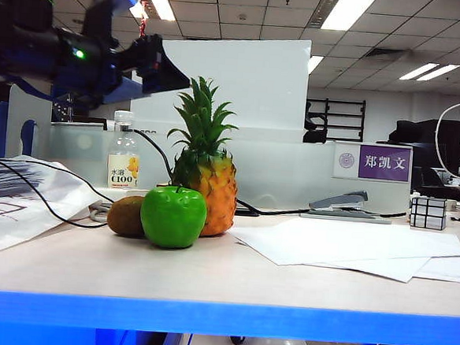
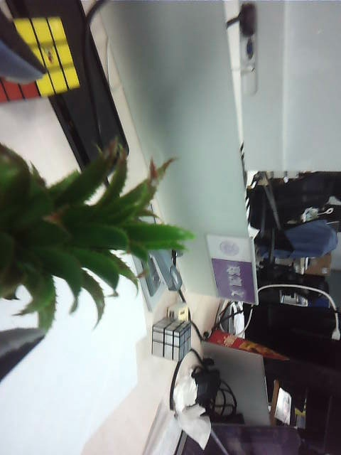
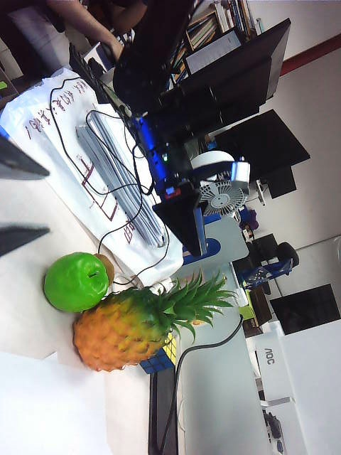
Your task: Arrange all the fruits from large to small from left to right in a row.
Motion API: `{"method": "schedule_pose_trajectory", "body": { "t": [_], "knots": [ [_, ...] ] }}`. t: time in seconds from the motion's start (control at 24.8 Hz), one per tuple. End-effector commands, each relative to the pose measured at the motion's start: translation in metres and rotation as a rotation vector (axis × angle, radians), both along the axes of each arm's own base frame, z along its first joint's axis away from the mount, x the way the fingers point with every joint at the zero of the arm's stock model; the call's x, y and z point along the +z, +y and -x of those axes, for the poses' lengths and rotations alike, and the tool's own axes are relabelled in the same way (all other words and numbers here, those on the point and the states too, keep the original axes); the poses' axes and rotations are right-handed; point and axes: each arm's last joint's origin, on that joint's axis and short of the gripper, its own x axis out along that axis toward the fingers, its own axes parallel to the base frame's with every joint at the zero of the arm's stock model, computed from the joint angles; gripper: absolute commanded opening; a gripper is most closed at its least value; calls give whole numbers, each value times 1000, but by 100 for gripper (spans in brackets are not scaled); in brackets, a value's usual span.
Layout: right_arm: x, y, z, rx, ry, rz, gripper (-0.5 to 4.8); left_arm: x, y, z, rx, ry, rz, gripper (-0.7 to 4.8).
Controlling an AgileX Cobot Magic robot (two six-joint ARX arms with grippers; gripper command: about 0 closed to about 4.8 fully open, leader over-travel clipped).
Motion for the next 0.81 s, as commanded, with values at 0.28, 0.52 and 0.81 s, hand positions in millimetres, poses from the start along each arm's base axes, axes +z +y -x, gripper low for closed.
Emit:
{"method": "schedule_pose_trajectory", "body": {
  "t": [0.28,0.52,0.81],
  "knots": [
    [4,0,1,1,-20,-3,86,-8,-18,-27,-137,19,20,479],
    [6,0,2,-6,-24,-6,86,-15,-28,-35,-150,24,13,479],
    [6,0,2,-6,-24,-6,86,-18,-38,-50,-133,20,20,479]
  ]
}}
